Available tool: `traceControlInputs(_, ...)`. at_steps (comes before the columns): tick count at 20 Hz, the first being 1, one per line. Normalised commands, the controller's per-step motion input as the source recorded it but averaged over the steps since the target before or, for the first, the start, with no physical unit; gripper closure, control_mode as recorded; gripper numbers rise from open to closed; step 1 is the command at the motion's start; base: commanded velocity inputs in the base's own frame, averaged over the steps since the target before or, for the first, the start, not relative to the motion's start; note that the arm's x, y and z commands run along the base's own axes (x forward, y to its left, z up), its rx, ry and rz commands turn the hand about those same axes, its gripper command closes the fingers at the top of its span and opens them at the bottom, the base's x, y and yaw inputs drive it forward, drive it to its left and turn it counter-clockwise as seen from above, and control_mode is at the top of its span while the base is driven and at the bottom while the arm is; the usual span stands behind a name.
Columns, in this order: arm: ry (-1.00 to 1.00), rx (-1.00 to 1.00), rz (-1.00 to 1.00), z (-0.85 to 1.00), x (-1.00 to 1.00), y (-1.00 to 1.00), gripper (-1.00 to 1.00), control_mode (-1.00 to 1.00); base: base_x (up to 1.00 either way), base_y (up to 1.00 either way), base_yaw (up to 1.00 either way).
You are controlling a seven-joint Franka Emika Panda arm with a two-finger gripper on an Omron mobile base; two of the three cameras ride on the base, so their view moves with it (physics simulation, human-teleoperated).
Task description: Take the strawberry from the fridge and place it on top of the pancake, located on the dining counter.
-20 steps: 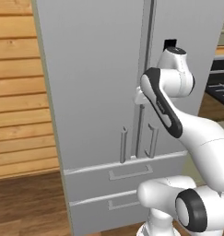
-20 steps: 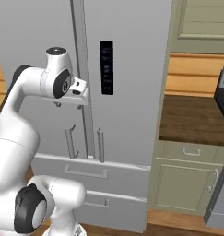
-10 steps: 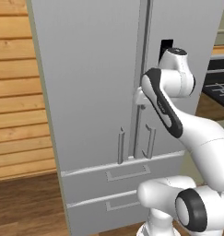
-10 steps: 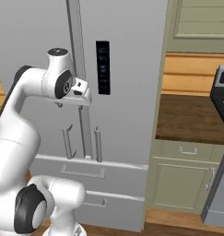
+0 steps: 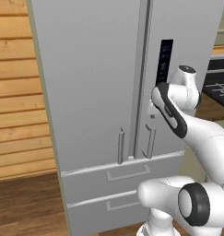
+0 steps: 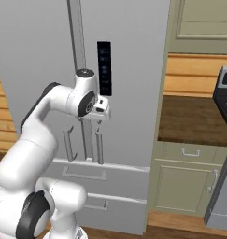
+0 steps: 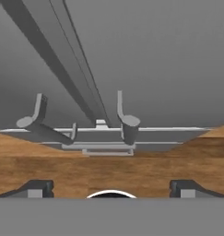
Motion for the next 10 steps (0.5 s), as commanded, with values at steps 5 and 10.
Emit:
traceControlInputs(5, 0.0, -0.05, 0.0, -0.35, 0.27, -0.18, -1.0, -1.0, 0.0, 0.0, 0.0)
traceControlInputs(10, 0.02, -0.03, 0.02, -0.4, 0.33, 0.0, -1.0, -1.0, 0.0, 0.0, 0.0)
